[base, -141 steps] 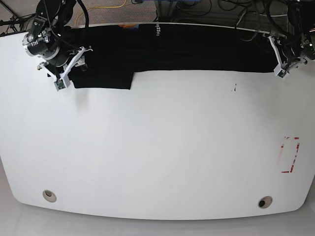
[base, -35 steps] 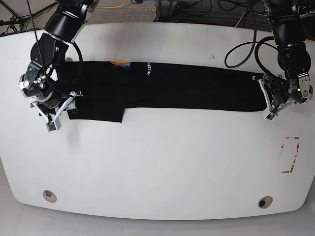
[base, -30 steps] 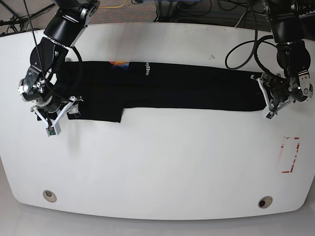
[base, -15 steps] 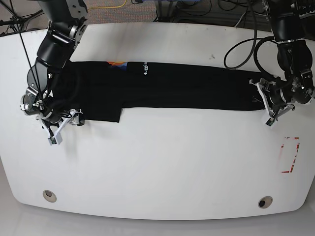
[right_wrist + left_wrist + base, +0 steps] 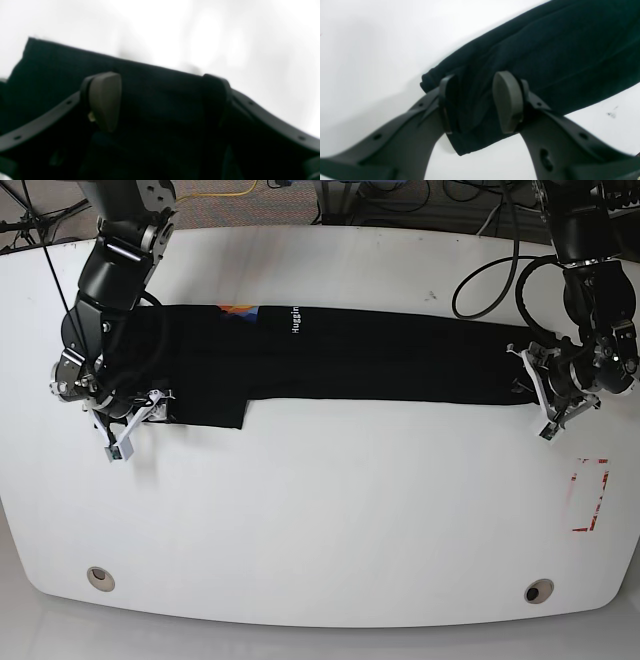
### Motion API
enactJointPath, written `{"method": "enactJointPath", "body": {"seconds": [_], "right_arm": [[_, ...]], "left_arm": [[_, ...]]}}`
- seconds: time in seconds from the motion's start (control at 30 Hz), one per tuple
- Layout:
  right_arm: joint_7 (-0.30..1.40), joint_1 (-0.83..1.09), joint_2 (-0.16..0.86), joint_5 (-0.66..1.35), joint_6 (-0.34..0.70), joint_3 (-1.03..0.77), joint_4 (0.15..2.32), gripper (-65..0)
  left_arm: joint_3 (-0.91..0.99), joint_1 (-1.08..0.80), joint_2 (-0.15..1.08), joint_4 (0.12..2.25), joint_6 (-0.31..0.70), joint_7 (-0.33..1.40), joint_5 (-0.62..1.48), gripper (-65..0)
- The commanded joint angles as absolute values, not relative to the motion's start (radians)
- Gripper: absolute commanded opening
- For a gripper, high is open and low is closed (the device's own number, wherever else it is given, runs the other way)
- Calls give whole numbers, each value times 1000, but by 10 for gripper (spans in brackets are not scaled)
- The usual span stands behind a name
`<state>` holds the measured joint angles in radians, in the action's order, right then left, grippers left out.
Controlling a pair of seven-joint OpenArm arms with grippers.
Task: Fold the T-shirt properly
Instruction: 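Stretch the strip taut between both grippers, right gripper pulling outward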
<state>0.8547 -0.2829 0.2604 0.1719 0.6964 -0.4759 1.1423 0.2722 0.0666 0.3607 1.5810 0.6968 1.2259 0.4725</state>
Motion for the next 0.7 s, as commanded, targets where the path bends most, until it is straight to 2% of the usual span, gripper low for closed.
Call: {"method": "enactJointPath", "body": {"seconds": [0.0, 0.2, 0.3, 0.37, 0.5, 0.67], "right_arm": [[846, -292, 272, 182, 698, -476, 1158, -178], [817, -277, 260, 182, 698, -476, 1150, -181], [812, -272, 259, 182, 698, -475, 1130, -233], [806, -272, 259, 182, 698, -475, 1124, -298], [782, -271, 255, 182, 698, -475, 1122, -477], [779, -272, 255, 182, 698, -475, 1130, -633]], "left_arm": [[280, 85, 380, 1600, 698, 1213, 484, -403], [280, 84, 380, 1600, 698, 1213, 484, -403], [280, 84, 380, 1600, 698, 1213, 484, -403], [280, 82, 380, 1600, 698, 1213, 484, -403], [280, 73, 380, 1600, 698, 1213, 484, -403], [280, 70, 380, 1600, 698, 1213, 484, -403]]}}
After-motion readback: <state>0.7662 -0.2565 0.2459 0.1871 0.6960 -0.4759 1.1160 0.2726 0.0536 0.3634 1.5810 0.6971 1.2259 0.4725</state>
